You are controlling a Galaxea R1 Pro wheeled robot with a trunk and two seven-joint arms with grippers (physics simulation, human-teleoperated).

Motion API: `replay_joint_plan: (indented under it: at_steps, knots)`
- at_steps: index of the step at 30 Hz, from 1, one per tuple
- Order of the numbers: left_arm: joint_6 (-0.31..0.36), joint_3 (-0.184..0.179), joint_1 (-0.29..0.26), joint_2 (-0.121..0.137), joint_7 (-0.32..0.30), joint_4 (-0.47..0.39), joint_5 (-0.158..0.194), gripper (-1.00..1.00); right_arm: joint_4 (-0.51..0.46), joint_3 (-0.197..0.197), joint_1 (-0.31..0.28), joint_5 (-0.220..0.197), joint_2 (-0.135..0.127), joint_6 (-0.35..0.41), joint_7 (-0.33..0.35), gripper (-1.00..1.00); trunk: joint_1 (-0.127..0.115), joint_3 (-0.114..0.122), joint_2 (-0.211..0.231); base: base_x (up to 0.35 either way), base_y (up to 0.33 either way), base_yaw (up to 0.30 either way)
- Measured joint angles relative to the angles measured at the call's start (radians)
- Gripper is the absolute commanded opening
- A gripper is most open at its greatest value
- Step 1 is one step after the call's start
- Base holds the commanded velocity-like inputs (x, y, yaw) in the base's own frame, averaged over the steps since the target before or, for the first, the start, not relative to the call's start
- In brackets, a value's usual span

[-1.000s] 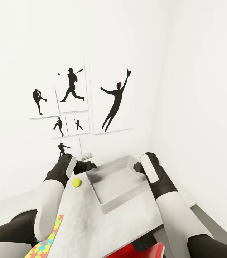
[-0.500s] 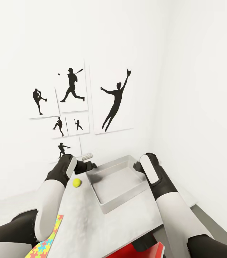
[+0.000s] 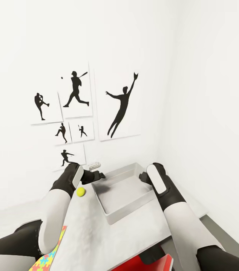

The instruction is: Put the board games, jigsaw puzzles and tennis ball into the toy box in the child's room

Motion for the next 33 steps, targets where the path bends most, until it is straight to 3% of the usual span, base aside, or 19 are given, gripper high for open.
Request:
replay_joint_plan:
  at_steps: [33]
  knots:
    - [-0.008,0.0,0.001,0.007,-0.001,0.001,-0.001,1.0,0.007,0.001,0.001,-0.001,0.0,-0.002,0.017,1.0,0.0,-0.041,0.002,0.0,0.0,0.0]
